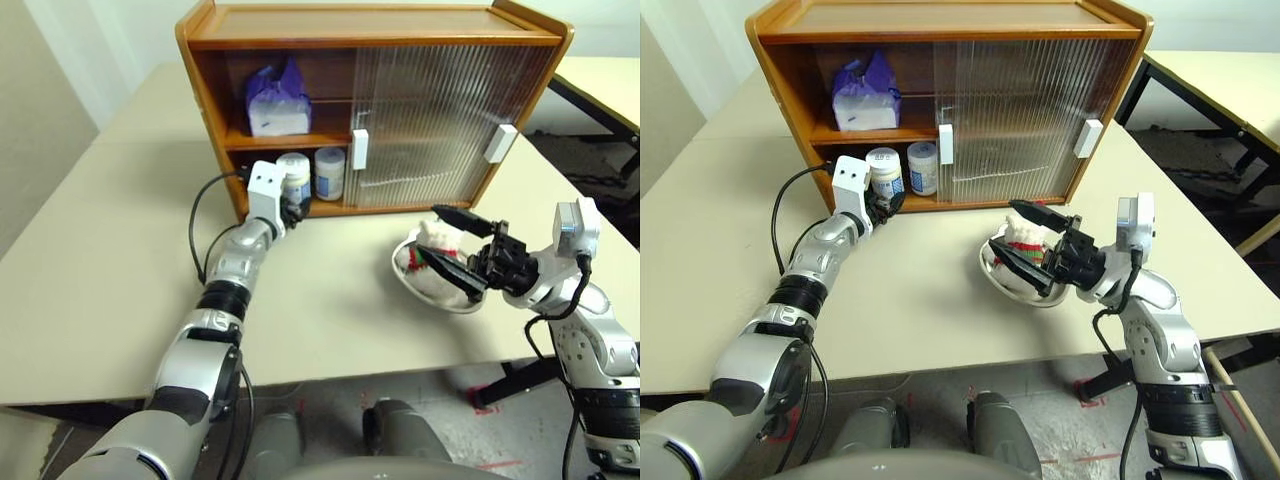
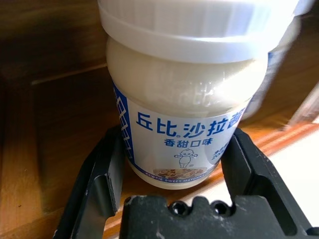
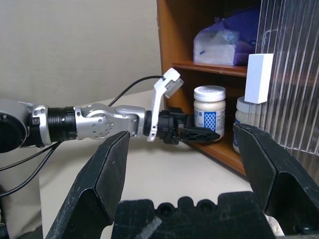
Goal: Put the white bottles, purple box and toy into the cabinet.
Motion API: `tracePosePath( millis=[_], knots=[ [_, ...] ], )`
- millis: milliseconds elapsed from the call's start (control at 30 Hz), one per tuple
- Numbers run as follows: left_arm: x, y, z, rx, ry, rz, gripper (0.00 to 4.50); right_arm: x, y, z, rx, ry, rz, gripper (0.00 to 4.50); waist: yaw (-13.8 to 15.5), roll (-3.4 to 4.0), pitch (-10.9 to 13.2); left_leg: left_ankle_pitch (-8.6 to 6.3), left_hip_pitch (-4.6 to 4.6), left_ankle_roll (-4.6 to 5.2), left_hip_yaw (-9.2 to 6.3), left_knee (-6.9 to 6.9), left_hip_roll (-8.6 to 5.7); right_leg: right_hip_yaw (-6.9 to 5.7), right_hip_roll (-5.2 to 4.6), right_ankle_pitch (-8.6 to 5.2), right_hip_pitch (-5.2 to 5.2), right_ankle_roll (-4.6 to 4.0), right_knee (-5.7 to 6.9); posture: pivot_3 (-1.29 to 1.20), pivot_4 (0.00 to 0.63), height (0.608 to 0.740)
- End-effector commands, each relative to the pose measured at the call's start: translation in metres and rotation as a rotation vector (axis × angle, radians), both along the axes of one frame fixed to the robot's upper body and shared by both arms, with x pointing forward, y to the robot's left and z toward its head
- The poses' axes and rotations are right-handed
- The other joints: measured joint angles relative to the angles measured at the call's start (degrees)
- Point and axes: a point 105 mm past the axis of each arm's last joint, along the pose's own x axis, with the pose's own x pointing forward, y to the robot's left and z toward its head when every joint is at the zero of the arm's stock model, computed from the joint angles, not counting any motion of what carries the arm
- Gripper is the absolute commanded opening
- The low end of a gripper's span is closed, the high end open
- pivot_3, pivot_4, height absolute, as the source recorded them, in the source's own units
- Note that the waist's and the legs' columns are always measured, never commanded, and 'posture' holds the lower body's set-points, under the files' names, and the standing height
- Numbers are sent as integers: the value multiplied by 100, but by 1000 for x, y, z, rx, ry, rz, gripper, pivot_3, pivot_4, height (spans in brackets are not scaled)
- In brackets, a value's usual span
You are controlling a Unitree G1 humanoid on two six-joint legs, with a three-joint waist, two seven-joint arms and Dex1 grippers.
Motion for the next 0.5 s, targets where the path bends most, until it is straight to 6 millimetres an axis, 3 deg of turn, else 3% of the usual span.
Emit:
tracePosePath(
  millis=[33, 500],
  knots=[
    [9, -1, 11, 0, -38, 45, 3095, -3, 2, 3, 1, -15, 3, 4500, 2, -5, 3, 0, 0, 0, 0, 0, -5, 0, -1, -1, 0, 1, 0, 53, 0, 740],
    [21, -2, 13, -22, -23, 138, 3095, -4, 1, 3, 0, -13, -5, 4500, 2, -18, 11, -1, -4, -1, -3, 0, -23, -1, -4, 0, -2, 3, 0, 41, 0, 740]
  ],
)
